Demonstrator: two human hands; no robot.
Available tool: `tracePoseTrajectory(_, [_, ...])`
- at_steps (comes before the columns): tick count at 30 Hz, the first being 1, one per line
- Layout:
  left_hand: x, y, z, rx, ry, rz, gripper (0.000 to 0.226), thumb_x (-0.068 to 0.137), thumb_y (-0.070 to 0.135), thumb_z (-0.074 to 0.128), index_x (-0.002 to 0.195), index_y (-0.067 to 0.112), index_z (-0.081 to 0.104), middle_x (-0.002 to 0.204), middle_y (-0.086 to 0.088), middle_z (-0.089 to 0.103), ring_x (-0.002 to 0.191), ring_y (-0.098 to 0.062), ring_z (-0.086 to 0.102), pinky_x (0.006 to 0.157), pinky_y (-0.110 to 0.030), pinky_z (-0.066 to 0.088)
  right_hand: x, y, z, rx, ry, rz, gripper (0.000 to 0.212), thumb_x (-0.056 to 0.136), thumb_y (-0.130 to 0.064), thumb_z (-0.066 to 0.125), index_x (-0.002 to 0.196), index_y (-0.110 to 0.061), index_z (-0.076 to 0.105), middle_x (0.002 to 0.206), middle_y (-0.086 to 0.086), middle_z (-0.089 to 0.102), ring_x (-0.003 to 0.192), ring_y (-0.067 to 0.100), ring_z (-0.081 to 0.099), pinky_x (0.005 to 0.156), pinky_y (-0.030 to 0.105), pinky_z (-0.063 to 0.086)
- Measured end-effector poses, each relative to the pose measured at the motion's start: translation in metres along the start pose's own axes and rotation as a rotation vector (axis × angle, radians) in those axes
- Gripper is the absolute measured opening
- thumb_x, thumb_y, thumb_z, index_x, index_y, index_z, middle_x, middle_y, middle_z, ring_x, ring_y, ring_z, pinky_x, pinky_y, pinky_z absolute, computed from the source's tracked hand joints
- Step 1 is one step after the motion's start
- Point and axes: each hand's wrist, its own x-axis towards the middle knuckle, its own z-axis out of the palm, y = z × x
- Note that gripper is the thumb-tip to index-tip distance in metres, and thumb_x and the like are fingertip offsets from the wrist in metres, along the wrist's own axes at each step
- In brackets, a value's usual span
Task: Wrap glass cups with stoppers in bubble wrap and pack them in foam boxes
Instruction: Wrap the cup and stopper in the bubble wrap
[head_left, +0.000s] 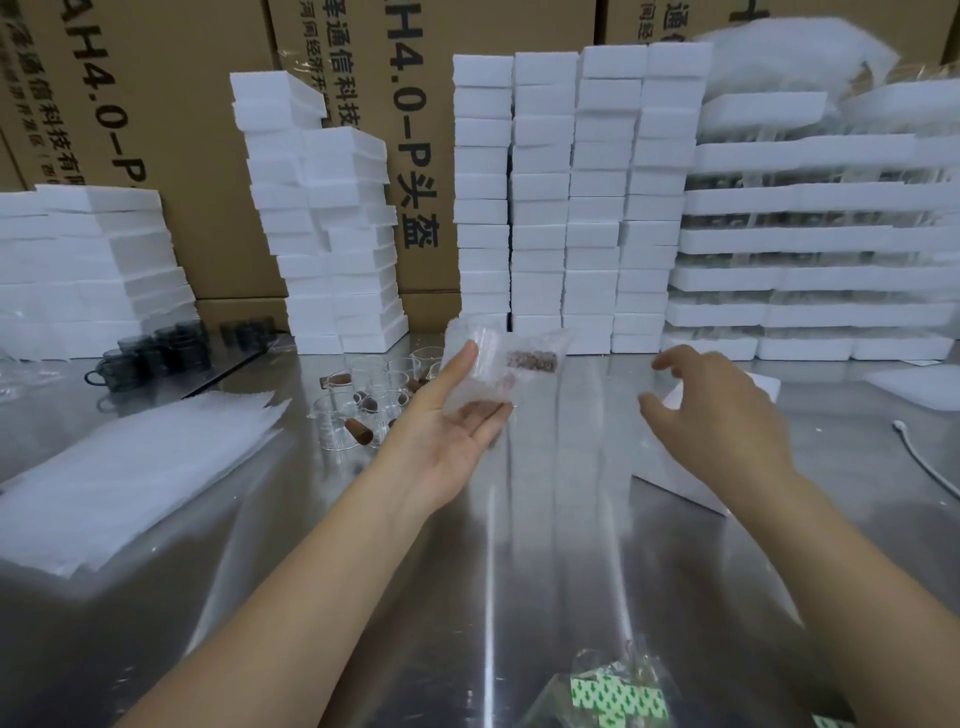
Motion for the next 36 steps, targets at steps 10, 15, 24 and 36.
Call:
tracePoseTrajectory(10, [-0.005,0.007,0.003,-0.081,0.019,0.027,0.064,0.076,0.028,0.092,0.131,0.01,0.063,0.128,-0.023,0.075,0.112,-0.035,0.078,0.104,-0.045,0.06,0.003,0.011,0.009,-0.266,-0.076,0.015,0.035,0.097,-0.04,0.067,0.129,-0.027,0.064,0.124,0.0,0.062,0.101,0.031,0.065,0.072,0.035,0.044])
tracePoseTrajectory(15, [-0.008,0.007,0.003,0.215,0.083,0.07,0.058,0.08,0.049,0.086,0.129,0.022,0.072,0.124,-0.005,0.08,0.1,-0.016,0.077,0.085,-0.028,0.052,0.007,0.023,0.007,-0.212,-0.087,0.061,0.039,0.098,-0.026,0.062,0.136,-0.028,0.058,0.118,0.001,0.066,0.108,0.03,0.062,0.081,0.04,0.053])
tracePoseTrajectory(24, [-0.005,0.006,0.002,0.584,0.152,0.529,0.055,0.082,0.024,0.092,0.124,0.041,0.062,0.128,0.006,0.076,0.112,-0.015,0.075,0.095,-0.035,0.063,0.004,0.006,0.006,0.124,-0.273,-0.301,0.032,0.087,-0.021,0.065,0.116,-0.033,0.068,0.107,-0.015,0.063,0.084,0.003,0.058,0.082,0.036,0.051])
tracePoseTrajectory(36, [0.016,-0.006,-0.026,1.357,-0.067,0.363,0.072,0.066,0.051,0.093,0.128,0.056,0.058,0.13,0.033,0.057,0.116,0.007,0.059,0.096,-0.016,0.044,-0.012,-0.008,0.022,0.192,-0.557,-0.414,0.021,0.078,-0.018,0.065,0.09,-0.035,0.066,0.092,-0.016,0.067,0.077,-0.005,0.055,0.066,0.02,0.04])
